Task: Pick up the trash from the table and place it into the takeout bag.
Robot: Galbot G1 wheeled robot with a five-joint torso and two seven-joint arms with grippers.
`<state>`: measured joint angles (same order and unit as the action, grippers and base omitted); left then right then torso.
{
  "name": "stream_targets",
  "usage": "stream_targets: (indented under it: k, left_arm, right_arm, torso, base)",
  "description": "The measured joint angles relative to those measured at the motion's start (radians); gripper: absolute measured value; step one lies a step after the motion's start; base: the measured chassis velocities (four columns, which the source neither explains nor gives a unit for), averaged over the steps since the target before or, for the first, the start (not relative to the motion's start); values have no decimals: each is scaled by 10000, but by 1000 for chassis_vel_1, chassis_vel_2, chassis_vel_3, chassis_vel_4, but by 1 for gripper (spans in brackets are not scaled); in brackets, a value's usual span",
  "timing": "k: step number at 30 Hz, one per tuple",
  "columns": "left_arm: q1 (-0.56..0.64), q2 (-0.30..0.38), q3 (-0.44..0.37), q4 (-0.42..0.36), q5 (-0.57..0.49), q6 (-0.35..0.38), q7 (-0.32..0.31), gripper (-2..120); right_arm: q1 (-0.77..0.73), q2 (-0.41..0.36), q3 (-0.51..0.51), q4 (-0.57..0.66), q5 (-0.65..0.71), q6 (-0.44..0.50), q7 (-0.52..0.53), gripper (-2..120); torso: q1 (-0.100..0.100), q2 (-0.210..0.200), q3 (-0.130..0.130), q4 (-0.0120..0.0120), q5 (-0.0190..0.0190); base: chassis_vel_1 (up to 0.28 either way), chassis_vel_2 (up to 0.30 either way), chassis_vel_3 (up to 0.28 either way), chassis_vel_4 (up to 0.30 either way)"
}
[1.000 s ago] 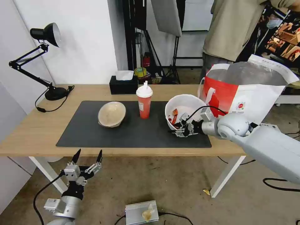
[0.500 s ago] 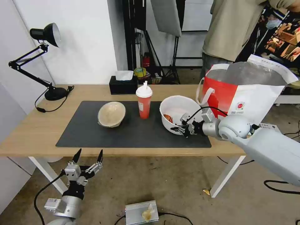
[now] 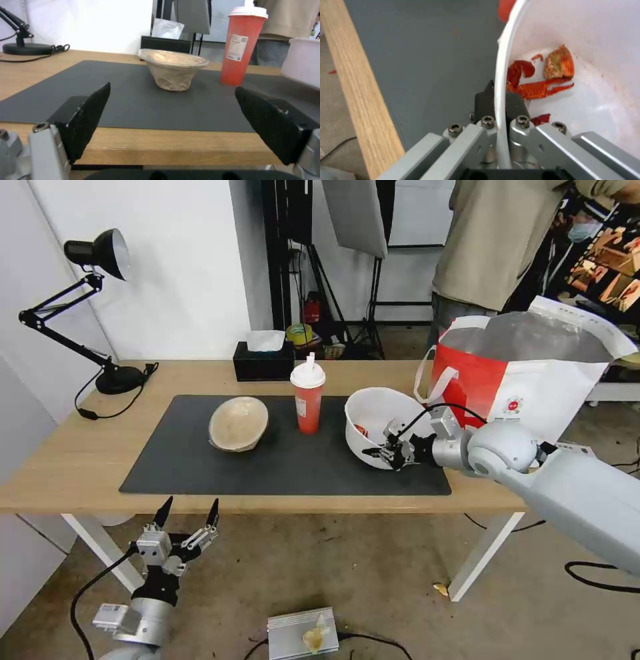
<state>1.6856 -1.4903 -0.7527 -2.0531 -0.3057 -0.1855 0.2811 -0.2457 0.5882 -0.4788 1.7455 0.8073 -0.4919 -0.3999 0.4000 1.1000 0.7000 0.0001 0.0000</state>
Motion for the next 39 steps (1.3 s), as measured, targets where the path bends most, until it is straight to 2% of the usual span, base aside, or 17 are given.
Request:
stream_targets:
  k: [14,24,34,36,37,39]
  left_arm:
    - [-2,33,80,-4,18,0,8,100]
    - [22,44,74,-72,29,0,16,100]
    - [173,71,70,-309,38,-4,30,100]
    - [230,93,64,-371,38,-15,33,100]
    - [230,93,64,-371,38,-15,33,100]
    - [293,116,93,-387,49,-101,43,100]
  right_arm:
    - [395,-660,149,1075,395,5,157,0]
    - [354,-1315,704,1985,814,13,184,0]
    - [-680,-2073,2202,3263,1446,44,244,0]
    - [-1189,-2386,2884,3715,1692,83,304,0]
    - [-1189,-2386,2884,3715,1692,83,304,0]
    - [-2027,-2750,4045,4214,1872,213,321,0]
  torso:
    - [0,0,0,-1,0]
    - [0,0,0,-1,0]
    - [0,0,-1,0,1]
    - [-1,0,-1,-1,-1]
    - [-1,0,-1,-1,-1]
    - [-1,0,-1,0,0]
  base:
    - [0,0,0,0]
    - [0,0,0,0]
    - [0,0,0,0]
    - [0,0,0,0]
    - [0,0,0,0]
    - [0,0,0,0]
